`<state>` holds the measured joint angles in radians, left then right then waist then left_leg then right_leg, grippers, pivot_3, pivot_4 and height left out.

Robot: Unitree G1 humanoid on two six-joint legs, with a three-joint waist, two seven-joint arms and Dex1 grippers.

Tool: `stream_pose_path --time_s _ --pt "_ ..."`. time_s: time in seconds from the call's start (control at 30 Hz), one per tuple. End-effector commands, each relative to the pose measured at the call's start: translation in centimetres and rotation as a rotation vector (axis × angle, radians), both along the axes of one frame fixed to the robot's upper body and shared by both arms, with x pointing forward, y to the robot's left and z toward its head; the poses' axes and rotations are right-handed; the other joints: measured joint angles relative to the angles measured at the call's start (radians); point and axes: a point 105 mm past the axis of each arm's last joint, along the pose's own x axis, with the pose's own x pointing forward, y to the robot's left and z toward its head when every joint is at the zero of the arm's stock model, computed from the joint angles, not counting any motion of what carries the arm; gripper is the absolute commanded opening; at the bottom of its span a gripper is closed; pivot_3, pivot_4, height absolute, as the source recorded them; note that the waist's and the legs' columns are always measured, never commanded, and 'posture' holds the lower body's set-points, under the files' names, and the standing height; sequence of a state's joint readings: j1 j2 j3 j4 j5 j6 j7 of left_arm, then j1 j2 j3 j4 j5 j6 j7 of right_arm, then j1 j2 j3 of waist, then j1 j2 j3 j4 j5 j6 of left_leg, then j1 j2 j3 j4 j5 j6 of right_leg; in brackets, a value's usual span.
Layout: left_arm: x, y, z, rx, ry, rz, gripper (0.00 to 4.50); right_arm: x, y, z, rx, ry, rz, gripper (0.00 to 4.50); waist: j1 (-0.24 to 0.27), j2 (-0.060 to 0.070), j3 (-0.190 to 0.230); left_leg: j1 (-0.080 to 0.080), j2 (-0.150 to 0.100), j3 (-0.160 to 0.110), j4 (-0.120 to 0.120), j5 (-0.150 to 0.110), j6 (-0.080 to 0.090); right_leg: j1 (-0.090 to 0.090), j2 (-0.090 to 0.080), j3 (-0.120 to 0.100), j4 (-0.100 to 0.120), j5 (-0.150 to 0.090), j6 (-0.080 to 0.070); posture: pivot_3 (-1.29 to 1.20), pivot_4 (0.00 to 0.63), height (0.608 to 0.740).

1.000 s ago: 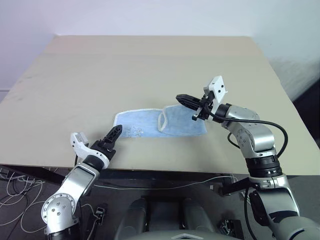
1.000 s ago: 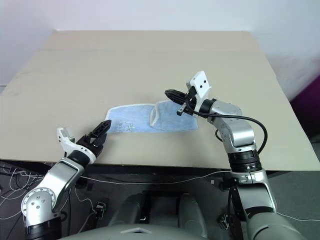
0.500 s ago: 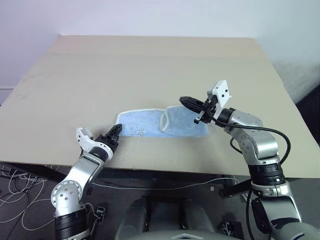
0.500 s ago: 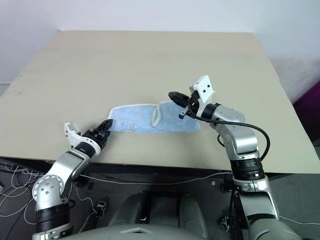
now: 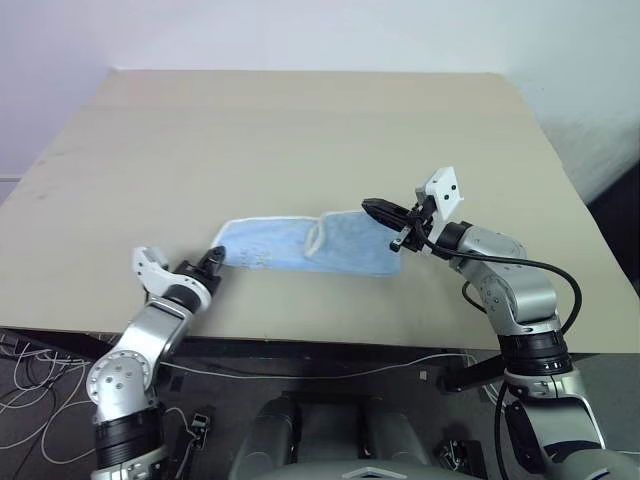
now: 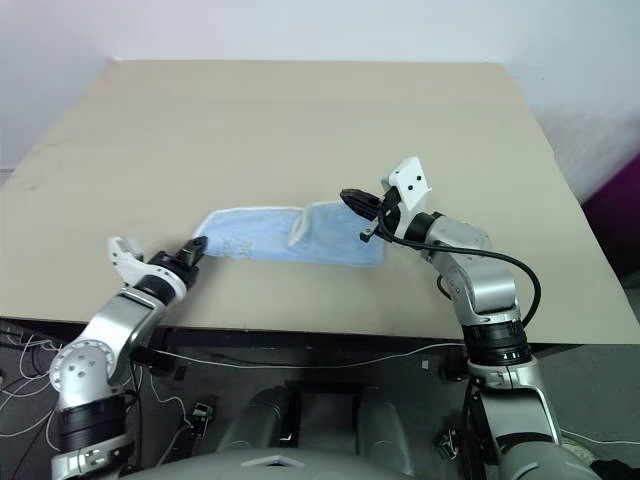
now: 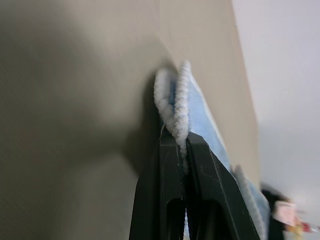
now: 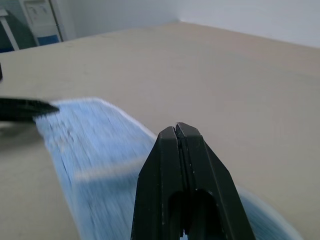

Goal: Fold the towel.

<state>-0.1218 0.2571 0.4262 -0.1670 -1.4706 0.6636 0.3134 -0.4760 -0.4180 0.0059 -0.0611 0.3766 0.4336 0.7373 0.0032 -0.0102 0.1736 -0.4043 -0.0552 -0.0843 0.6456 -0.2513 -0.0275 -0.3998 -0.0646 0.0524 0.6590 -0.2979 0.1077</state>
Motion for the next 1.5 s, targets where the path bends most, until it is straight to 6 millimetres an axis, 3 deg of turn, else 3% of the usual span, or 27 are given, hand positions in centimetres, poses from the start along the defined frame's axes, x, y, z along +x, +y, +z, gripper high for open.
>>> stream_pose_path --time_s 0.03,0.17,0.27,0.43,0.53,0.63,0.73,0.9,1.03,1.3,1.5 --pt "-0.1 4.5 2.5 0.057 -0.096 0.110 0.02 -0.5 -0.2 1.6 0.003 -0.066 0.002 0.00 -0.005 0.000 0.000 0.000 0.000 0.000 0.000 0.000 0.000 0.000 0.000 0.000 0.000 0.000 0.000 0.00 0.150 0.740" --pt "-0.3 7.5 4.4 0.157 -0.155 0.140 0.02 -0.6 -0.5 1.5 0.000 -0.067 -0.011 0.00 -0.016 0.000 0.000 -0.003 0.000 0.000 -0.001 0.000 0.000 -0.003 0.000 0.000 0.000 0.000 0.000 0.00 0.150 0.740" --pt "-0.3 7.4 6.4 0.257 -0.231 0.099 0.02 -0.6 -0.8 1.4 0.000 -0.067 -0.023 0.00 -0.016 0.000 0.000 -0.003 0.000 0.000 -0.001 0.000 0.000 -0.004 0.000 0.000 0.000 0.000 0.000 0.00 0.150 0.740" --pt "0.1 3.3 9.8 0.461 -0.394 -0.124 0.02 -0.5 -0.8 1.3 0.004 -0.067 -0.033 0.00 -0.014 -0.001 0.001 -0.004 0.000 0.000 -0.001 0.000 0.000 -0.004 -0.001 0.000 -0.001 0.000 0.000 0.00 0.150 0.740" --pt "-0.3 -0.7 10.7 0.589 -0.487 -0.337 0.02 -0.4 -0.8 1.3 0.010 -0.068 -0.042 0.00 -0.016 0.000 0.001 -0.004 0.000 0.000 -0.001 0.000 0.000 -0.004 -0.002 0.000 -0.001 0.000 0.000 0.00 0.150 0.740" --pt "-1.2 -4.7 10.2 0.703 -0.550 -0.553 0.02 -0.4 -0.8 1.3 0.015 -0.070 -0.049 0.00 -0.019 0.000 0.001 -0.004 0.000 0.000 -0.003 0.000 0.000 -0.005 -0.002 0.001 -0.002 0.000 0.000 0.00 0.150 0.740" --pt "-1.4 -7.2 9.6 0.752 -0.571 -0.680 0.02 -0.4 -0.8 1.3 0.018 -0.072 -0.055 0.00 -0.019 0.001 0.001 -0.004 0.000 0.001 -0.004 0.000 0.000 -0.005 -0.002 0.001 -0.002 0.000 0.000 0.00 0.150 0.740" --pt "-1.5 -11.2 6.3 0.933 -0.530 -0.889 0.02 -0.6 -1.0 1.3 0.023 -0.076 -0.071 0.00 -0.017 0.001 0.001 -0.004 0.000 0.001 -0.005 0.000 0.000 -0.005 -0.001 0.001 -0.003 0.000 0.000 0.00 0.150 0.740" --pt "-0.6 -12.2 3.4 1.086 -0.444 -0.942 0.02 -0.9 -1.0 1.3 0.028 -0.077 -0.080 0.00 -0.018 0.000 0.002 -0.004 0.000 0.000 -0.005 0.000 0.000 -0.005 -0.001 0.001 -0.003 0.000 0.000 0.00 0.150 0.740" --pt "0.3 -12.9 1.9 1.088 -0.408 -0.945 0.02 -1.1 -1.0 1.3 0.035 -0.079 -0.093 0.00 -0.016 0.001 0.002 -0.004 0.000 0.000 -0.005 0.000 0.000 -0.005 -0.001 0.001 -0.003 0.000 0.000 0.00 0.150 0.740" --pt "-0.1 -13.5 3.8 0.906 -0.468 -0.926 1.71 -1.1 -0.8 1.3 0.035 -0.079 -0.089 0.00 -0.017 0.000 0.002 -0.004 0.000 0.000 -0.005 0.000 0.000 -0.005 -0.001 0.001 -0.003 0.000 0.000 0.00 0.150 0.740"
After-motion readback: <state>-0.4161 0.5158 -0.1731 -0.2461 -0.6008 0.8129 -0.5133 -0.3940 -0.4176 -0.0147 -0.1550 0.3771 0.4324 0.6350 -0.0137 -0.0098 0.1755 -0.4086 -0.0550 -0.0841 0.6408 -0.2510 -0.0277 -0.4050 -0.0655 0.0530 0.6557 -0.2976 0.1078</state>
